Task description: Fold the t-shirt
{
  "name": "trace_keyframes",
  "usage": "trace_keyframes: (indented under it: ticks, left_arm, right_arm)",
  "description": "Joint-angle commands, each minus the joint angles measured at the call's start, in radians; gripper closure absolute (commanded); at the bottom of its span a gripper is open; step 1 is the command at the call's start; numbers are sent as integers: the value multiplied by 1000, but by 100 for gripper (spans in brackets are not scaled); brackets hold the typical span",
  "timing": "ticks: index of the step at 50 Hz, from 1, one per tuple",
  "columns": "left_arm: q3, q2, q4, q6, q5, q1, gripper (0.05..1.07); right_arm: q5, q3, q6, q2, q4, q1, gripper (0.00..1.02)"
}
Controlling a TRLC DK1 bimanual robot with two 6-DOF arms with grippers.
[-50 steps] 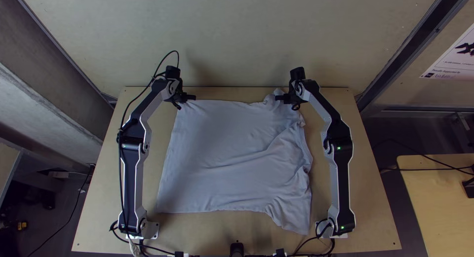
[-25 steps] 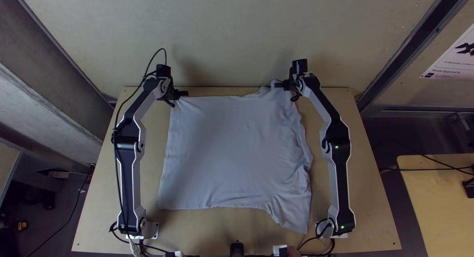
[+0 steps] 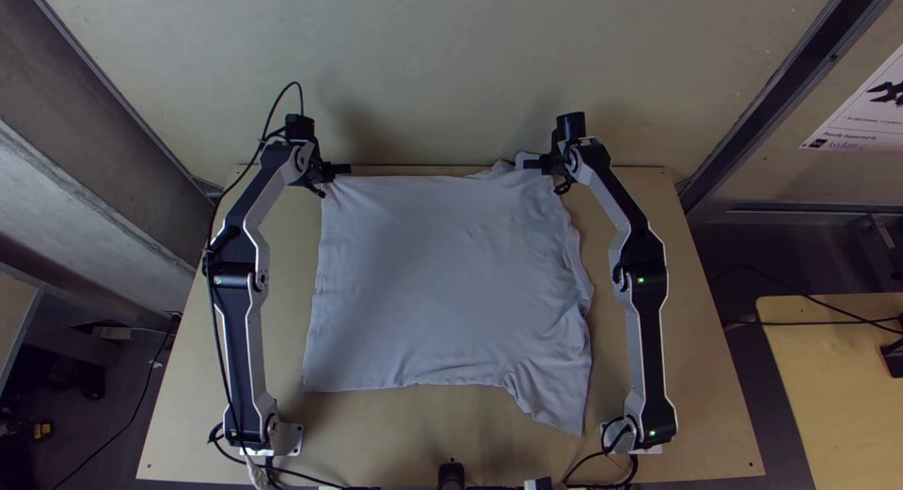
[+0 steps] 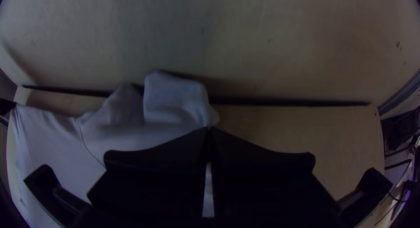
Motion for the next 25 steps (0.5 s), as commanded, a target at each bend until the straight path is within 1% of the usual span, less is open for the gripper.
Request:
trace_keyframes:
  ticks: [1, 12, 18, 25]
  left_arm:
    - [-28, -88, -18, -20, 13, 15, 104]
    - [-135, -162, -21, -19, 26, 15, 104]
    - [-223, -205, -9, -19, 26, 12, 104]
    - [-350, -272, 53, -19, 26, 5, 104]
  right_arm:
    - [5, -53, -4, -61, -44, -17, 100]
    - [5, -135, -1, -139, -115, -21, 100]
    - [5, -220, 2, -204, -113, -21, 100]
    - [5, -332, 10, -286, -98, -20, 100]
